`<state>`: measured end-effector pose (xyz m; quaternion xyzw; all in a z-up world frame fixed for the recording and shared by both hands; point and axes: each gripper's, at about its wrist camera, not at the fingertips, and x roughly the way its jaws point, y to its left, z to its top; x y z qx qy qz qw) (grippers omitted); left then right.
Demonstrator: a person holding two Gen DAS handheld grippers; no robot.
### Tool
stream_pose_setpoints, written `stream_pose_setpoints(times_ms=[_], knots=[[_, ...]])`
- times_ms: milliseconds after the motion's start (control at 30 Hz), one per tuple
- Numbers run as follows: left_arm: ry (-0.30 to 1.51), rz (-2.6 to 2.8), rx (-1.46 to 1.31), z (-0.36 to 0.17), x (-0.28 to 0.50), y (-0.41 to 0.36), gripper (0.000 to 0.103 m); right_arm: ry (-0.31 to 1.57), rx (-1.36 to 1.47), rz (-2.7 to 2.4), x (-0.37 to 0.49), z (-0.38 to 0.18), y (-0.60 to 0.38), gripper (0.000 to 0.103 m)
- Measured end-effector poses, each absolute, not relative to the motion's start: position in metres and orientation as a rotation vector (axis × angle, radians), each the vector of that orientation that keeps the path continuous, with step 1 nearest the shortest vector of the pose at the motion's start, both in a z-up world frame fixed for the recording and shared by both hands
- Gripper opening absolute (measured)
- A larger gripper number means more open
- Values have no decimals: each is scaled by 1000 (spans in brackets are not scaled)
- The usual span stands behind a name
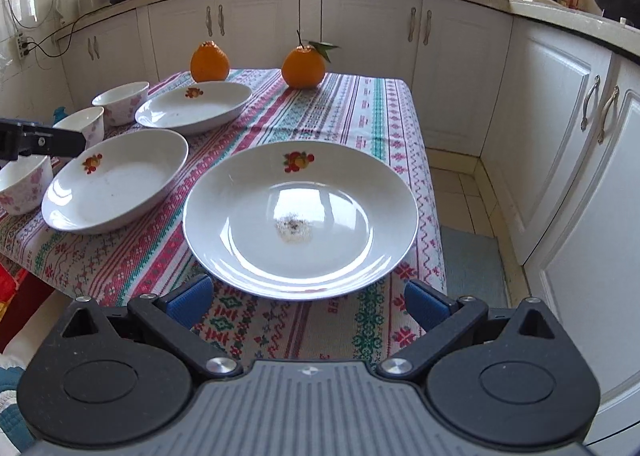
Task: Organize plates and bowls
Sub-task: 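Move the left tool to a white flowered plate and grasp its rim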
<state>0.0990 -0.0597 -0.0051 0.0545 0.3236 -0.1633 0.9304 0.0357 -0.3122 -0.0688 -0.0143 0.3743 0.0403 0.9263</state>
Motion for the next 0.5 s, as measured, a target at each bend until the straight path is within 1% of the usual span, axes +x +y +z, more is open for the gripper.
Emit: stream_pose_setpoints(times_ms=[267, 500], knots=[[681, -384, 175, -13, 123, -85, 102, 831, -30, 137, 54, -98, -321, 103], [748, -444, 166, -21, 149, -109, 102, 796, -78, 230, 58, -103, -327, 103]])
